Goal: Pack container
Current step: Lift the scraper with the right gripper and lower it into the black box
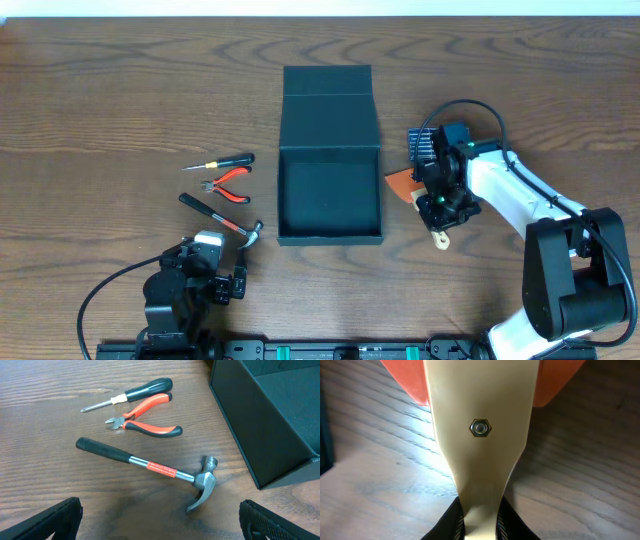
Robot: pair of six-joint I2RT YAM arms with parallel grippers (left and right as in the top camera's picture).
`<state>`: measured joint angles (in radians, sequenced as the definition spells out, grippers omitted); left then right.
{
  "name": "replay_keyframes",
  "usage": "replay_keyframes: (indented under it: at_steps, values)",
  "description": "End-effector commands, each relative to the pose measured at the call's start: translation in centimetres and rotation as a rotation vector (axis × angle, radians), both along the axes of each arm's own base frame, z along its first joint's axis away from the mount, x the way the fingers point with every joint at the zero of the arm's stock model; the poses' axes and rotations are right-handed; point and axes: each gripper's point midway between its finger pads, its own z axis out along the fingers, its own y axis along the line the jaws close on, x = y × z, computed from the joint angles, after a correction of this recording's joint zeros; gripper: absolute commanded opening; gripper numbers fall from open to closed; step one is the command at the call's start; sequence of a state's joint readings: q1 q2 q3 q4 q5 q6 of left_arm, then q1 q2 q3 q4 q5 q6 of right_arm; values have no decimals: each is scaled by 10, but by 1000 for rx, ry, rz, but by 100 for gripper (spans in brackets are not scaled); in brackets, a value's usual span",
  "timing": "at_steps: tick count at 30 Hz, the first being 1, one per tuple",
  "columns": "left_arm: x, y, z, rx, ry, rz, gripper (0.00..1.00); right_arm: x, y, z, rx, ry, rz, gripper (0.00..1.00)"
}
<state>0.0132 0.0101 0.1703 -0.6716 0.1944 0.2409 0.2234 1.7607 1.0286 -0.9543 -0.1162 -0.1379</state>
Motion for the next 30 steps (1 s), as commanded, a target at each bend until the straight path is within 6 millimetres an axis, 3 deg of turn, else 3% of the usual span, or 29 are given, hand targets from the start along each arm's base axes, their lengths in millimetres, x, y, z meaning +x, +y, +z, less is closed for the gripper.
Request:
replay_keyframes:
  at_steps: [1, 7, 14, 18, 21, 26, 30]
  values:
    - [1, 3, -2, 15, -3, 6, 98, 14, 11, 12, 26, -29, 2, 16]
    - [1, 3, -2, 15, -3, 6, 99, 31, 15, 40, 43, -101, 2, 14]
    - [1, 3, -2, 15, -3, 6, 98, 44, 28, 95, 87, -236, 33, 19]
    - [1, 3, -2, 15, -3, 6, 99, 45, 57, 124, 125, -312, 109, 19]
    - [1, 3, -2, 15, -3, 6, 99, 42, 84, 135, 153, -346, 166, 19]
    - [1, 3, -2, 15, -3, 6, 99, 35, 140, 141, 219, -420, 292, 25]
    - [1, 3, -2, 15, -3, 6, 99, 30, 166, 131, 239, -420, 343, 24]
